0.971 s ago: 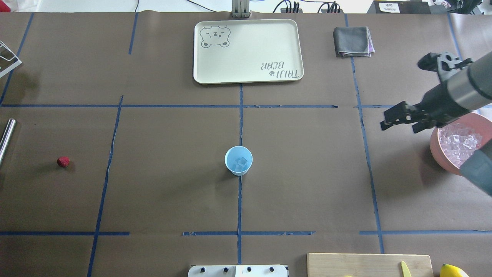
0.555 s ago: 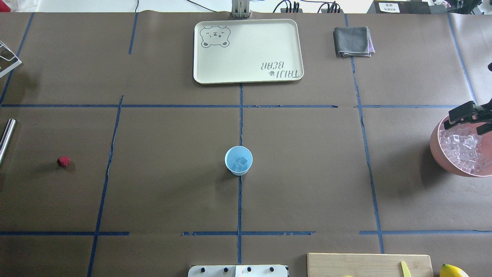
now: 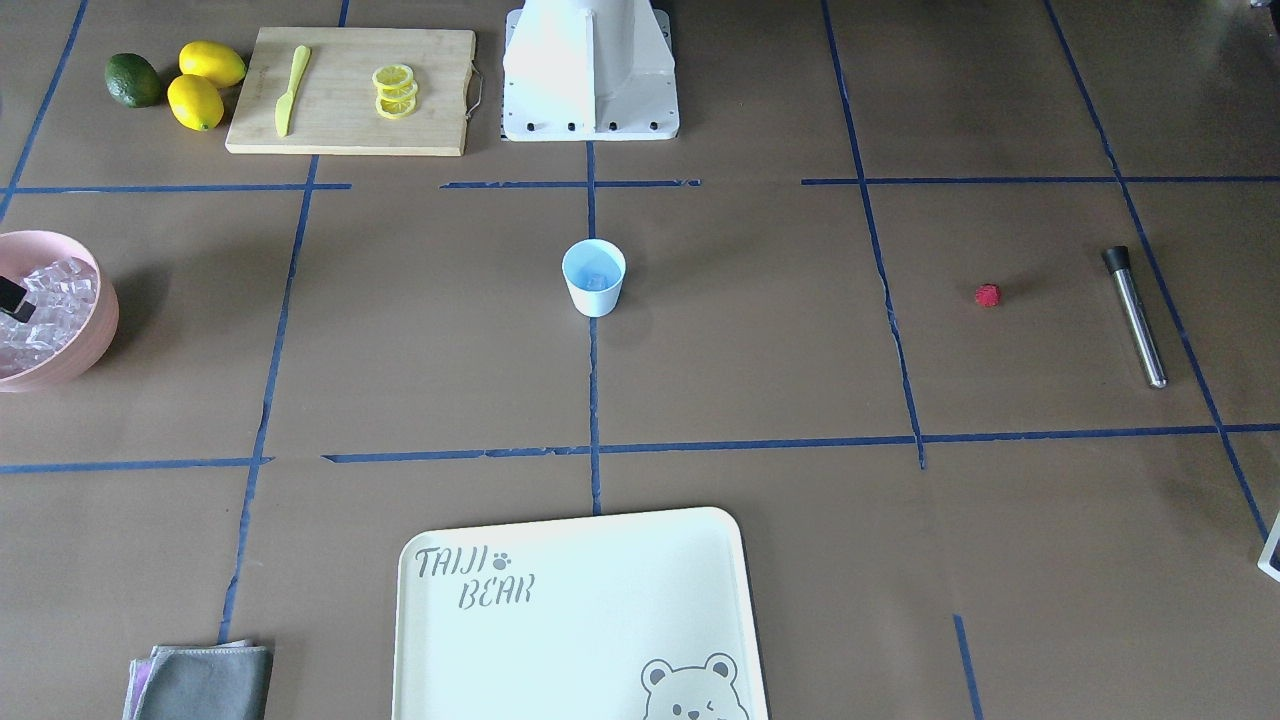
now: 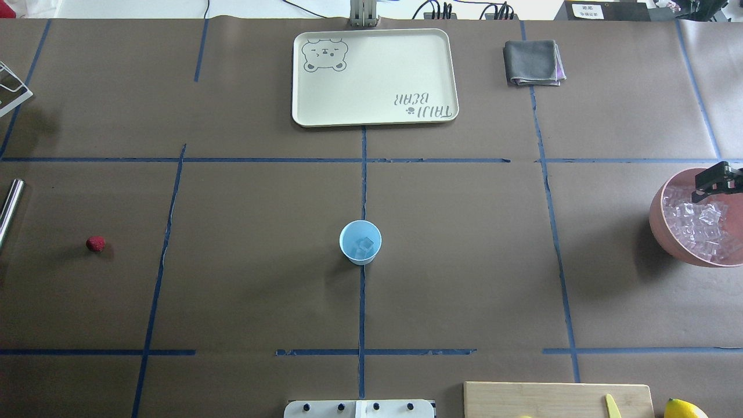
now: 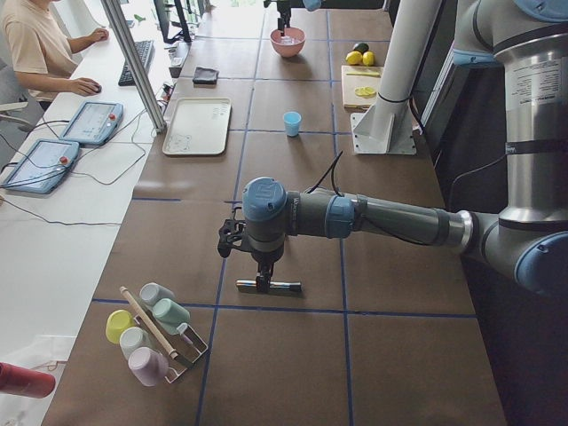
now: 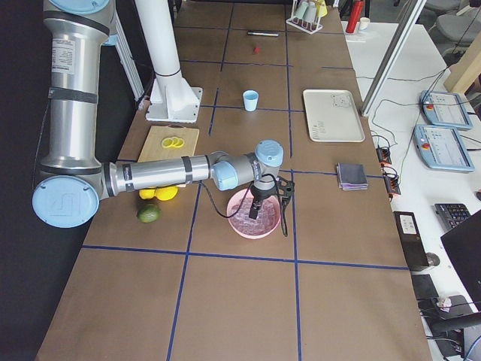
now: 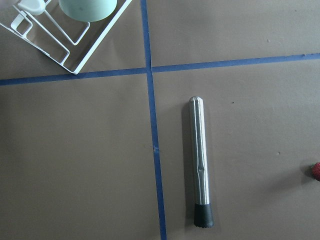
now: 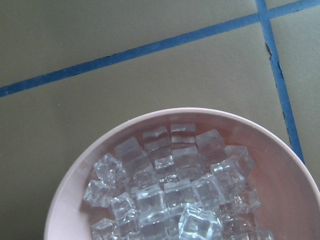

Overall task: Mash ice and strawberries in cup
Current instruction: 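Return the right gripper to the bowl and grasp a third ice cube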

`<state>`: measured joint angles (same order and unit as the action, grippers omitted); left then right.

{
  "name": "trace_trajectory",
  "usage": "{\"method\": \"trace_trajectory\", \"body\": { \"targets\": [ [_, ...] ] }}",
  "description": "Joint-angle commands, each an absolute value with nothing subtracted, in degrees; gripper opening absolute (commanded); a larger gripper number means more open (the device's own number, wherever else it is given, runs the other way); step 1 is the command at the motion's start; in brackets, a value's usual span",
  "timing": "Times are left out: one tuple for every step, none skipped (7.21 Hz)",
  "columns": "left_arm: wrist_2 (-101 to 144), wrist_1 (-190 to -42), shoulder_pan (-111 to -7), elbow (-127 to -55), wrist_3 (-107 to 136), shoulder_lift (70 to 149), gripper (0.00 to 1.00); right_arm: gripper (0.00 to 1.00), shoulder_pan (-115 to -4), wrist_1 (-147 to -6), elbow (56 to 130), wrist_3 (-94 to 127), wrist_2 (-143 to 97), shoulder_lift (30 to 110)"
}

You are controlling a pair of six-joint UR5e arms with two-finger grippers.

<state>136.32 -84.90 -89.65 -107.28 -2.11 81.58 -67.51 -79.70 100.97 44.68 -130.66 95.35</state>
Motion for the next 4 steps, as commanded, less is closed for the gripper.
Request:
{"method": "trace_trajectory", "body": {
  "targets": [
    [136.3, -84.9, -89.6, -107.3, -2.1, 81.6, 1.00, 0.98, -66.1, -79.6, 99.1, 44.9, -130.5, 95.2],
    [136.3, -84.9, -89.6, -107.3, -2.1, 81.6, 1.00, 0.97, -65.7, -79.5, 98.2, 44.9, -130.5, 95.1],
    [136.3, -84.9, -89.6, -107.3, -2.1, 81.6, 1.00, 0.96, -65.1, -79.5, 98.2, 45.0, -130.5, 95.1],
    [136.3, -84.9, -89.6, -107.3, -2.0, 81.6, 1.00, 0.90, -65.0, -79.6, 98.2, 44.9, -130.2, 95.0]
  ]
}}
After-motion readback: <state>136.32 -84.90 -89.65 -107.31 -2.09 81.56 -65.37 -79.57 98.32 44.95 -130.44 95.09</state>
